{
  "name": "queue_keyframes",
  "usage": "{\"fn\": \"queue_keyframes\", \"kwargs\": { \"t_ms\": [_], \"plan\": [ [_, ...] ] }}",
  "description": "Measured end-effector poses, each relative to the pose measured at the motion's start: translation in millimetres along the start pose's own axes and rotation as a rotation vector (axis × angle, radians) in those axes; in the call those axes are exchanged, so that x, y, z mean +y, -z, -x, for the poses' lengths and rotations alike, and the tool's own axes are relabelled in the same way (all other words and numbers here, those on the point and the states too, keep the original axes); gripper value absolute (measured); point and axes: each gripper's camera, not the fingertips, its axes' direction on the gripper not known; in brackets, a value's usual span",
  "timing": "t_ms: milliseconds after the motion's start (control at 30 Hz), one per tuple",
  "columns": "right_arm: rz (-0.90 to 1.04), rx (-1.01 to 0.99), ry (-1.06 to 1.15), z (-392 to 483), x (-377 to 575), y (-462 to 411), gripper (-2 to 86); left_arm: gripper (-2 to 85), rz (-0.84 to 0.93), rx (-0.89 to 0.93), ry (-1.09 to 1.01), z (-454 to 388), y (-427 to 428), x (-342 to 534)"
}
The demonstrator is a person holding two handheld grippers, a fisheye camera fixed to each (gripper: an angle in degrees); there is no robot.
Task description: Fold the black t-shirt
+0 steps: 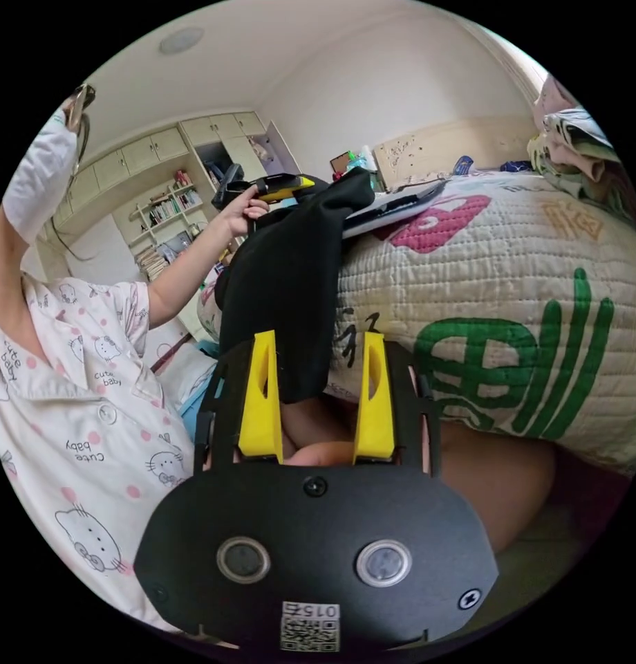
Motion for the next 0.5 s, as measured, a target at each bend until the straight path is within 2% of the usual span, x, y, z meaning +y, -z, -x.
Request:
{"fn": "queue_keyframes", "kwargs": {
  "t_ms": [167, 233, 300, 367, 433, 500],
  "plan": [
    [0.004, -0.157, -0.004, 8.2, 0.5, 18.1, 5.7, 1.2, -0.245, 0.077, 0.058, -44.0, 56.1, 15.0],
    [-0.018, -0.165, -0.026, 15.6, 4.6, 20.7, 6.0, 1.0, -0.306, 0.098, 0.059, -68.6, 77.5, 19.3],
    [0.001, -0.161, -0.038, 30.2, 7.8, 14.6, 12.7, 0.8, -0.382, 0.085, 0.030, -107.7, 110.9, 26.1],
    [0.030, -0.186, -0.025, 44.5, 9.6, 3.6, 13.8, 0.8, -0.442, 0.086, 0.009, -135.2, 137.7, 33.5],
    [0.034, -0.197, -0.011, 60.3, 12.8, -10.5, 13.2, 0.7, -0.497, 0.090, -0.009, -160.0, 163.4, 42.1],
    [0.017, -0.112, -0.022, 78.6, 14.2, -22.6, 7.2, 0.7, -0.559, 0.073, -0.035, -191.0, 195.3, 54.8]
  ]
}}
